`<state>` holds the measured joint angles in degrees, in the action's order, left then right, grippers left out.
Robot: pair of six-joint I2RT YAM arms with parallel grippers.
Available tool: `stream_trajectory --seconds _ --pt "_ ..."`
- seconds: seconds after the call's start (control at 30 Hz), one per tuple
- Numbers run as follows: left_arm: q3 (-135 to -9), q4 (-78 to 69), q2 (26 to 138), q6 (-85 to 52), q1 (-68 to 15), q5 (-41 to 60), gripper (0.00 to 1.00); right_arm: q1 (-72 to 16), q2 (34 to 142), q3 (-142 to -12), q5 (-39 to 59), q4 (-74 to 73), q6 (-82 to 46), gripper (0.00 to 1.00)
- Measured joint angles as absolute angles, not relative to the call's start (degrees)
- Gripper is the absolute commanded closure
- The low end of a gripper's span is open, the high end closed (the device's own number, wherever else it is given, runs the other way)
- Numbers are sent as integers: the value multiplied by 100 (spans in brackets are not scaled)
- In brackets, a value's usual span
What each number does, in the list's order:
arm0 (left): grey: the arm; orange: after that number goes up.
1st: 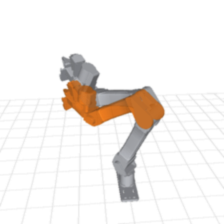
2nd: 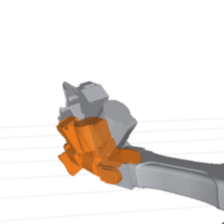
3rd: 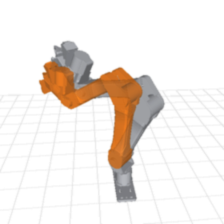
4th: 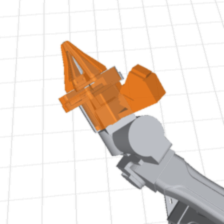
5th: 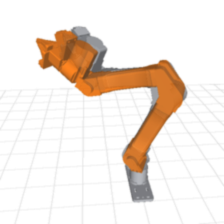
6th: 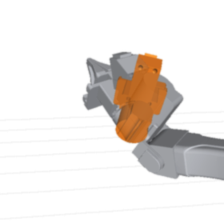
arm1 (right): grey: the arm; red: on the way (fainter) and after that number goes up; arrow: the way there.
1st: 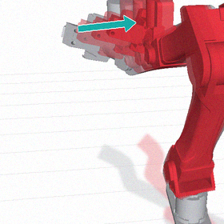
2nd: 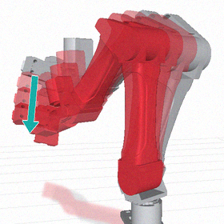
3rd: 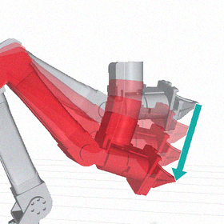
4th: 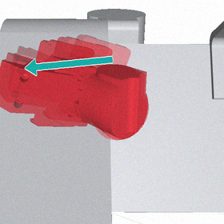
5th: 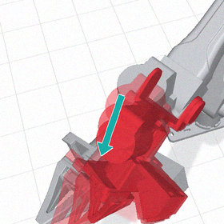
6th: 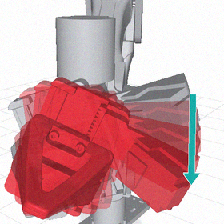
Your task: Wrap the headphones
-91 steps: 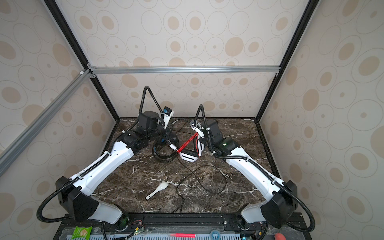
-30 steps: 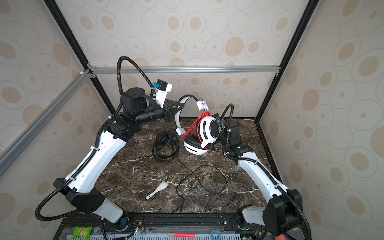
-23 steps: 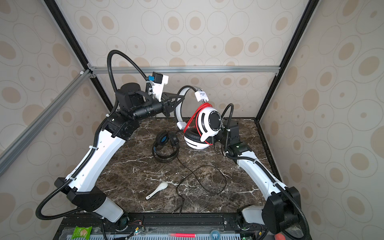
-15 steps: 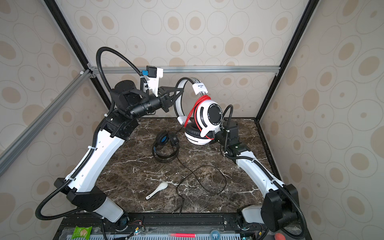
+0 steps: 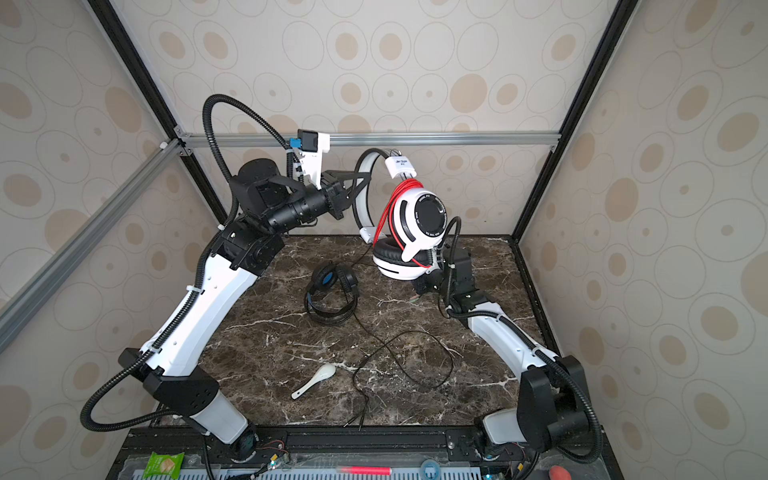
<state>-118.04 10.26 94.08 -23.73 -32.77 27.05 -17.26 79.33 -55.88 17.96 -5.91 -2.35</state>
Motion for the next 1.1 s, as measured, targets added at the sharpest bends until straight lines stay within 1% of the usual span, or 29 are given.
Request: stream_trajectory --seconds 0.1,0.27,0.33,0.43,0.57,0.67,0.83,1.1 --pt "-11821 963 9408 -2434 -3271 2628 100 -1723 7933 -5529 1822 -637 -268 66" --pt "-11824 834 9408 -2600 -3258 2543 100 -1721 7933 -5404 1870 -742 -344 63" --pt "-11824 799 9408 -2646 -3253 2534 100 -1721 7933 -5356 1894 -794 -364 63" --pt "-11824 725 9419 -2735 -3251 2528 100 -1710 7933 -5282 1940 -851 -379 70" --pt "-11824 672 9430 -2842 -3249 2447 100 -1688 7933 -5258 1973 -858 -362 86" --pt "-11773 558 9430 -2974 -3247 2287 100 -1680 7926 -5258 1990 -854 -351 95" --pt "-11441 62 9430 -3326 -3238 2014 100 -1678 7915 -5258 1981 -821 -360 100" --pt "-10982 -714 9557 -4091 -3236 1363 100 -1697 7894 -5249 1859 -484 -386 100"
